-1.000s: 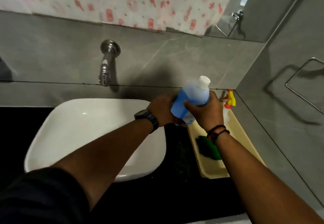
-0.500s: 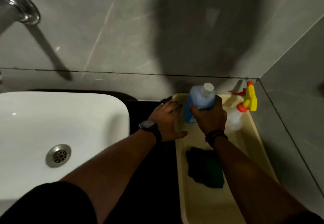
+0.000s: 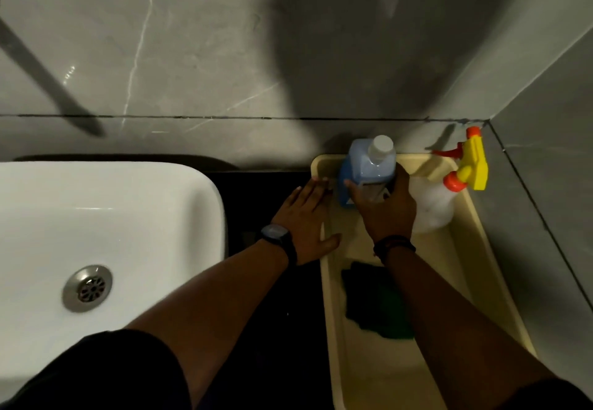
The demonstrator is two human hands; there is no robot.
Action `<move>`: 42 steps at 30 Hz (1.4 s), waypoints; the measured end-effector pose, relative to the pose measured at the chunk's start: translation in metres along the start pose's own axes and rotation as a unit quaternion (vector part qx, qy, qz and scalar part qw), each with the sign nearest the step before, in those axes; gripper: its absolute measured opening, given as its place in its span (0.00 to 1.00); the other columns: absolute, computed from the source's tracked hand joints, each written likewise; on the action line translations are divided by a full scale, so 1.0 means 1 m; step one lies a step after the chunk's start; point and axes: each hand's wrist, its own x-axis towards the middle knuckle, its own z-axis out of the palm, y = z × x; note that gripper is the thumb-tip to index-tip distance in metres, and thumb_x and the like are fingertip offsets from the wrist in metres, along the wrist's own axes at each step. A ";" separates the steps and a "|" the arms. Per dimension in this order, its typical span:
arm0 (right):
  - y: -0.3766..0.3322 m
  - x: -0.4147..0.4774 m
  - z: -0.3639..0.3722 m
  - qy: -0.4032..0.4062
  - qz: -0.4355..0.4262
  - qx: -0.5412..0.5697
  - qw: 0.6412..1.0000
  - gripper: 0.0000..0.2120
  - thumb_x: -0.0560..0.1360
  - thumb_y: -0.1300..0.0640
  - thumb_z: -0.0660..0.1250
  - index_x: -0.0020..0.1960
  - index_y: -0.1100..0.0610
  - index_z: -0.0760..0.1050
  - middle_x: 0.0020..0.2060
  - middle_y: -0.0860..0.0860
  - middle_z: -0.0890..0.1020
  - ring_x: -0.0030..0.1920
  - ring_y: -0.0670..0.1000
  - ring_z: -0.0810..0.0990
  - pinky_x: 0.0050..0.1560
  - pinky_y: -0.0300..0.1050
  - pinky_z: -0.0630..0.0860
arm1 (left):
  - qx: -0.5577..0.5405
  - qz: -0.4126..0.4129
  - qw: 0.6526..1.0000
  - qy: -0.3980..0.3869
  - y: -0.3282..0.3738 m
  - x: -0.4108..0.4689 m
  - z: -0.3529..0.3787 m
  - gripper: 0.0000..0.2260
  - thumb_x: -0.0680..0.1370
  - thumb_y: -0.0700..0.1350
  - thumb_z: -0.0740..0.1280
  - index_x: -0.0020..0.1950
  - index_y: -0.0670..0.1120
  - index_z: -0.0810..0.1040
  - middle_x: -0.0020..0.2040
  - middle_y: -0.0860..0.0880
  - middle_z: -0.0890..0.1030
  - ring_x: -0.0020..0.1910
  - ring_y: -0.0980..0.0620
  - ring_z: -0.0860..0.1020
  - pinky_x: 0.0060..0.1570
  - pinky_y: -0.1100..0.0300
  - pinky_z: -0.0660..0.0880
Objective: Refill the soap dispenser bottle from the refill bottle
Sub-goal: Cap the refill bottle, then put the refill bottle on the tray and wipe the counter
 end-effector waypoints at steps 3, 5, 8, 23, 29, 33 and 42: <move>0.005 -0.013 0.005 0.019 -0.001 -0.061 0.998 0.27 0.69 0.40 0.68 0.63 0.52 0.68 0.58 0.50 0.78 0.58 0.51 0.75 0.54 0.43 0.71 | 0.006 -0.005 1.000 0.013 -0.010 0.002 -0.005 0.38 0.73 0.63 0.59 0.75 0.45 0.52 0.77 0.44 0.52 0.75 0.47 0.46 0.70 0.55 0.39; 0.011 -0.033 -0.008 0.000 -0.024 -0.102 0.994 0.22 0.71 0.45 0.67 0.61 0.54 0.70 0.56 0.53 0.77 0.57 0.53 0.74 0.52 0.42 0.68 | 0.001 -0.001 1.000 0.026 -0.006 -0.001 -0.005 0.32 0.75 0.58 0.59 0.74 0.43 0.57 0.75 0.43 0.57 0.75 0.45 0.49 0.70 0.55 0.40; 0.031 -0.107 -0.048 -0.050 -0.036 -0.237 0.970 0.19 0.73 0.47 0.66 0.59 0.57 0.72 0.56 0.56 0.77 0.58 0.58 0.73 0.52 0.46 0.70 | 0.013 0.101 0.995 -0.016 0.020 -0.028 0.009 0.26 0.77 0.54 0.57 0.72 0.42 0.61 0.75 0.43 0.58 0.75 0.45 0.48 0.71 0.53 0.42; 0.048 -0.133 -0.052 -0.158 -0.096 -0.395 0.900 0.19 0.71 0.43 0.65 0.56 0.53 0.75 0.49 0.56 0.78 0.55 0.61 0.73 0.50 0.58 0.69 | 0.011 0.030 0.999 -0.002 0.030 -0.026 0.010 0.28 0.78 0.59 0.53 0.73 0.45 0.59 0.76 0.45 0.54 0.75 0.47 0.45 0.71 0.54 0.43; 0.024 -0.134 -0.063 -0.121 -0.061 -0.341 0.930 0.18 0.70 0.50 0.69 0.57 0.56 0.76 0.52 0.58 0.78 0.57 0.62 0.72 0.52 0.57 0.69 | -0.079 0.055 0.994 0.057 0.026 -0.075 -0.026 0.28 0.76 0.58 0.61 0.71 0.44 0.64 0.73 0.43 0.63 0.74 0.45 0.55 0.71 0.53 0.50; -0.022 -0.153 -0.078 -0.062 -0.076 -0.282 0.954 0.16 0.70 0.52 0.69 0.56 0.55 0.77 0.51 0.56 0.77 0.56 0.60 0.71 0.52 0.53 0.67 | -0.162 0.030 0.980 0.115 0.031 -0.127 -0.067 0.24 0.76 0.56 0.64 0.69 0.46 0.69 0.69 0.46 0.70 0.71 0.48 0.62 0.67 0.58 0.58; -0.107 -0.307 -0.065 -0.021 -0.151 -0.204 0.967 0.15 0.68 0.56 0.73 0.54 0.60 0.79 0.46 0.61 0.80 0.51 0.64 0.75 0.48 0.55 0.74 | -0.181 0.046 0.962 0.200 0.018 -0.318 -0.102 0.19 0.73 0.52 0.69 0.61 0.44 0.77 0.57 0.43 0.79 0.56 0.43 0.76 0.56 0.56 0.70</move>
